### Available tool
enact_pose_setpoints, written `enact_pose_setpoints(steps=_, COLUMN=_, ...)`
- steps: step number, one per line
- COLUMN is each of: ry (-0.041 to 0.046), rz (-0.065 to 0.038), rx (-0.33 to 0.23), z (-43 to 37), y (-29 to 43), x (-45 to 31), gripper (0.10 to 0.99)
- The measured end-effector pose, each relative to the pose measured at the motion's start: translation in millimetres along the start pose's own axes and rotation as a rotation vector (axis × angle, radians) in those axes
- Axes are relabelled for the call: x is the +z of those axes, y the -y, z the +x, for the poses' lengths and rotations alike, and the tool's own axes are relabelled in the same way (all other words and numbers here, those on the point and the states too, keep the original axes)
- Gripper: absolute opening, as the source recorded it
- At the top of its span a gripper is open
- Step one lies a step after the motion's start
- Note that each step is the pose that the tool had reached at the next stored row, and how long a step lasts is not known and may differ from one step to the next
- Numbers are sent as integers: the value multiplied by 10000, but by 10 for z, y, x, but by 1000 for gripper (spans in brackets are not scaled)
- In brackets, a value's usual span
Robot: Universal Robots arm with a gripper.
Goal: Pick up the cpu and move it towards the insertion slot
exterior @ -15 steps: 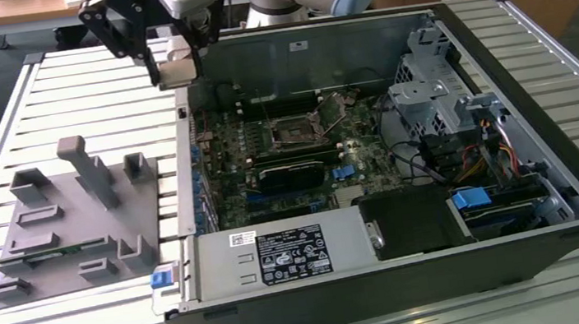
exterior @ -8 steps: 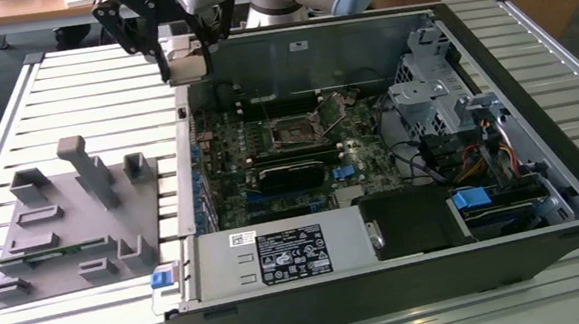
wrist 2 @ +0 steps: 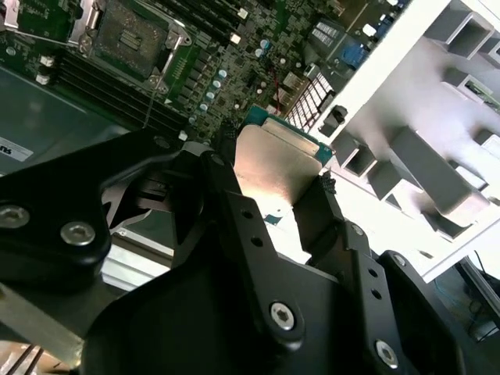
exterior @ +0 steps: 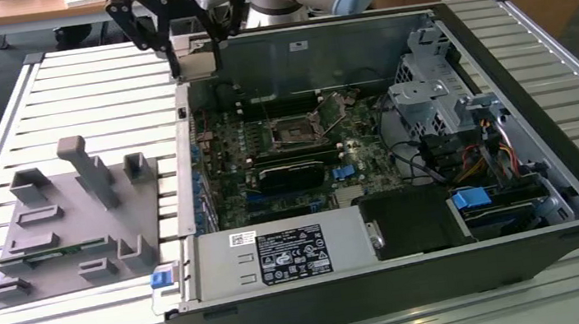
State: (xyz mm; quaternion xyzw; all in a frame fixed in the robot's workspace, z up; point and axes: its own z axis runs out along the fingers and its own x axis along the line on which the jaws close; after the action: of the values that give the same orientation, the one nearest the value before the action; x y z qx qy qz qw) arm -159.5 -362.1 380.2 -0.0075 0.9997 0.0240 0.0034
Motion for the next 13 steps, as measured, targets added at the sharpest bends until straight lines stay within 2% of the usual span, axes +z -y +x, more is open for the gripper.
enact_pose_setpoints(steps=13, ry=0, rz=0, rx=0, z=-158, y=-106, x=7, gripper=541)
